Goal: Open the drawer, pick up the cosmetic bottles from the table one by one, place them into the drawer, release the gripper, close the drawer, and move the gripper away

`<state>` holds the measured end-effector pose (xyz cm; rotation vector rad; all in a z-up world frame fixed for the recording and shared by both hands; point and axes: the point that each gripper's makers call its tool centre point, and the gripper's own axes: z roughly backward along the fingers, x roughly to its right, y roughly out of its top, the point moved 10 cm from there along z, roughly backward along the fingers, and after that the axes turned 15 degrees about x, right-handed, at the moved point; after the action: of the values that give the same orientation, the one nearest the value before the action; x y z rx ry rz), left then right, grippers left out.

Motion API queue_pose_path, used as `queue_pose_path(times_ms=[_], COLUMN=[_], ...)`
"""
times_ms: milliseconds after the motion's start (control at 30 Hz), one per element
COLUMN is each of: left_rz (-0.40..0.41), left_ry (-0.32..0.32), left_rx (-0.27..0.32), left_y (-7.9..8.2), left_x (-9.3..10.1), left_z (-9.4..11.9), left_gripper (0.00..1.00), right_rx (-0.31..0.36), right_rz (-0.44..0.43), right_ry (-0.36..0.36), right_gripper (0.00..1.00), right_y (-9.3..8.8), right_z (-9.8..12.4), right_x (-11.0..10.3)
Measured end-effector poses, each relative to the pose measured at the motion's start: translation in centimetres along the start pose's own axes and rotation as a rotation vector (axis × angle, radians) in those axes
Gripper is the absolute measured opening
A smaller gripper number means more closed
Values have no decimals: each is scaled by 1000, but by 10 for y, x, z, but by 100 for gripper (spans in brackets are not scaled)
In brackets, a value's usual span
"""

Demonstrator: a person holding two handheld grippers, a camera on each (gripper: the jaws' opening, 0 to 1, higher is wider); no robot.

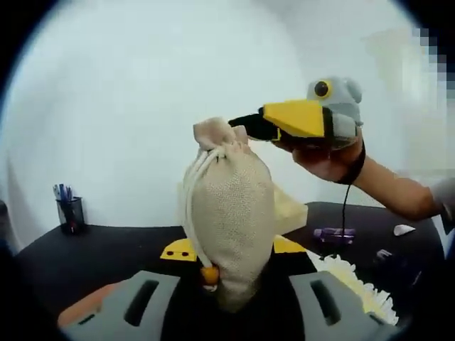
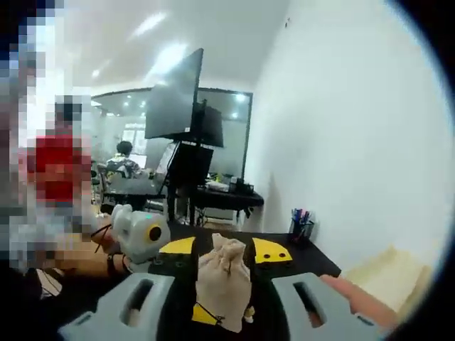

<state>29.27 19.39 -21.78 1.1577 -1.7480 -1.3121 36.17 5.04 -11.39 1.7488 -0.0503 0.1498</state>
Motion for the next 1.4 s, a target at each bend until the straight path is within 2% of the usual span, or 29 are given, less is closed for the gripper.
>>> queue_pose_path(times_ms=[100,200,333,367,433,467,533,600,800,967,1133,1267,1333,1400], left_rz=[0,-2,1,3,-9,-9,-10,-7,-1,-13,-14,-35,-47,-54], left_ry=[-19,-66,-125,-127,-143,-143,-163,-182,-207,-195,-163,-112,-107,-105], left_rx=[6,13,22,21,10,5,3,10,2,-22,-16,-38,-53,-64], left_y=[0,0,1,1,0,0,-1,0,-2,-5,-5,-8,-11,-12], left_x=[3,7,12,13,15,13,15,16,19,21,18,13,13,13], left_z=[1,1,2,3,2,2,3,3,2,1,-1,-2,-3,-5], left_gripper=[30,30,30,30,30,30,30,30,29,30,33,36,38,44], right_rx=[-81,-103,-118,-117,-133,-165,-174,-235,-260,-287,-303,-284,-270,-271], right_rz=[15,17,29,46,27,6,53,58,66,81,114,116,126,142], right_ry=[43,74,106,113,144,182,164,196,228,208,168,125,100,67], right_gripper=[29,29,29,28,30,32,35,35,28,21,18,18,18,18], right_y=[-10,-15,-11,-9,-6,-8,-7,-10,-16,-15,-11,2,8,14], right_z=[1,1,3,5,6,7,6,8,7,10,10,15,21,28], right_x=[-2,-3,-2,0,0,-2,0,-1,-7,-2,-5,7,9,13])
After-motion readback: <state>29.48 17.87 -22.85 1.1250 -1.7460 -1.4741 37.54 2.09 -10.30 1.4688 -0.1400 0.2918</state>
